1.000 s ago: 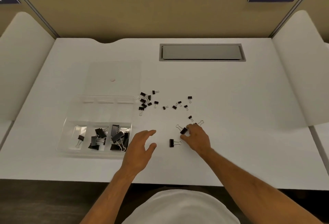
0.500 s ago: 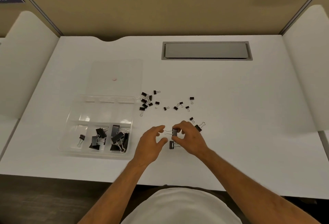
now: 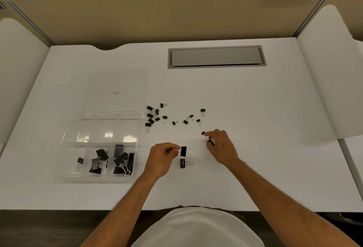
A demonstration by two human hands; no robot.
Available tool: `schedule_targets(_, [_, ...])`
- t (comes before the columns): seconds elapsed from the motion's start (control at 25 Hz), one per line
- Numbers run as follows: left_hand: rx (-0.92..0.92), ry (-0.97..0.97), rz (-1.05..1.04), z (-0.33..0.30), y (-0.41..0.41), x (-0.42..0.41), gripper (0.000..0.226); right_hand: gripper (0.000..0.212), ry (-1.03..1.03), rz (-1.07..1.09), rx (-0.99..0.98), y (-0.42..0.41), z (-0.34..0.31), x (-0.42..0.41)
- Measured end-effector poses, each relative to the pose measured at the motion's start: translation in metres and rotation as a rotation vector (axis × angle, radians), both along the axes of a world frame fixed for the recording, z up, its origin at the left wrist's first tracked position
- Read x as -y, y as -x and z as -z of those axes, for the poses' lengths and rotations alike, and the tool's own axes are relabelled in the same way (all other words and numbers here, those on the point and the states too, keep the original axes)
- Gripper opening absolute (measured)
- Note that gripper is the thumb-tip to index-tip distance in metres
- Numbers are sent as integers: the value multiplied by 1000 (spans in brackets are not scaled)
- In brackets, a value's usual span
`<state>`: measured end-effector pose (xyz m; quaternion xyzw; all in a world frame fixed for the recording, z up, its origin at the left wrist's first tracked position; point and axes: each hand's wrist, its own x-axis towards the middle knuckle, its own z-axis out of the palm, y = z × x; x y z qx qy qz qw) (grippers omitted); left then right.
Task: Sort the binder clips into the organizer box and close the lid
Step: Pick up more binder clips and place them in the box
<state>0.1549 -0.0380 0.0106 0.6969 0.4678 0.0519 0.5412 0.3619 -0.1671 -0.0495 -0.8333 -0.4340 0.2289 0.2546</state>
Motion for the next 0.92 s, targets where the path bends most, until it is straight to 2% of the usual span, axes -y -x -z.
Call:
schedule_targets(0.12, [19,18,-27,1,13,-7,23,47,222,-139,134,-16,18,7])
schedule_targets(0.24, [66,48,-62,-1,24,-8,30,40,277,-179,139,-14,25,9])
schedule_targets(0.36, [102,86,-62,-6,36,-5,39,33,240,-125,112,-1,23,8])
schedule_targets(0.48, [74,93,-51,-10,51,-5,47,34,155,-67,59,20,15,6])
schedule_targets(0.72, [69,64,-77,-13,94,-21,48,33,-56,-77,-105,82,-12,-30])
schedule_targets(0.92, [87,94,-81,-12,139,-53,47,34,-136,-92,-142,141,-39,-78])
